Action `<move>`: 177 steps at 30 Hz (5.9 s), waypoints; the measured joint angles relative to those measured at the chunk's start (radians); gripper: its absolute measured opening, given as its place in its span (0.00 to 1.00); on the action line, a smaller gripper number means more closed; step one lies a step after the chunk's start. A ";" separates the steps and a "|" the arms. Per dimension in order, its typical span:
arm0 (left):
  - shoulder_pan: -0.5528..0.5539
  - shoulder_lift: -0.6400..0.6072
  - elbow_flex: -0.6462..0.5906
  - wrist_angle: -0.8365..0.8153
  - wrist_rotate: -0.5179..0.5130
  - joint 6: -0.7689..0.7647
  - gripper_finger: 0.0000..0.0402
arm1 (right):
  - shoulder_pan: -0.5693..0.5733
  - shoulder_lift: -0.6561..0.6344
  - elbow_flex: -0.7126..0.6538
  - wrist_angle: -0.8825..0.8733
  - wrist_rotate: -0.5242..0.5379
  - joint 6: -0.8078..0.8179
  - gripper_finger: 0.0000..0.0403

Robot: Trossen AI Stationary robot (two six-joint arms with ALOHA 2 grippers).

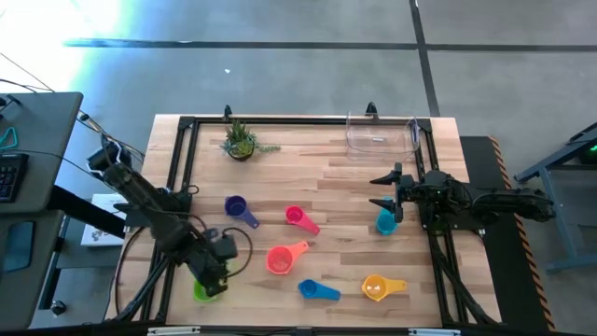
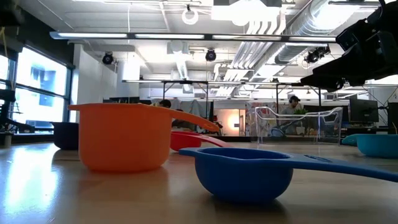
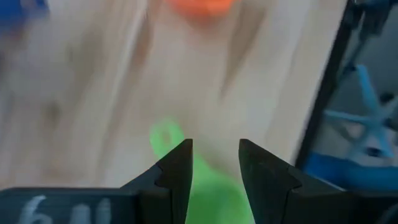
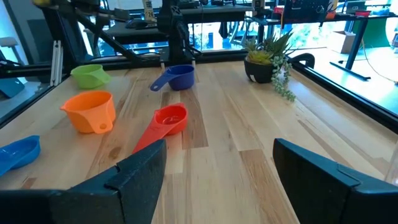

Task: Nest measuring cups in basket
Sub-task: Stack the green measuring cup on top of the orange measuring cup

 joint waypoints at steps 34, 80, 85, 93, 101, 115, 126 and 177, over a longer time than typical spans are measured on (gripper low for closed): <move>-0.290 0.260 0.000 0.175 0.056 -0.302 0.31 | 0.000 0.000 0.000 0.000 0.000 0.000 0.71; -0.260 0.219 -0.001 0.155 -0.017 0.050 0.01 | 0.000 0.000 0.000 0.000 0.000 0.000 0.71; -0.203 0.156 -0.001 0.153 -0.045 0.156 0.01 | 0.000 0.000 0.000 0.000 0.000 0.000 0.71; -0.091 0.117 0.047 0.118 -0.050 0.334 0.01 | 0.000 0.000 0.000 0.000 0.000 0.000 0.71; 0.037 0.116 0.137 0.079 -0.104 0.508 0.01 | 0.000 0.000 0.000 0.000 0.000 0.000 0.71; 0.188 0.164 0.260 0.090 -0.149 0.686 0.01 | 0.000 0.000 0.000 0.000 0.000 0.000 0.71; 0.235 0.345 0.400 0.015 -0.161 0.697 0.01 | 0.000 0.000 0.000 0.000 0.000 0.000 0.71; 0.179 0.530 0.407 0.074 -0.119 0.739 0.03 | 0.000 0.000 0.000 0.000 0.000 0.000 0.71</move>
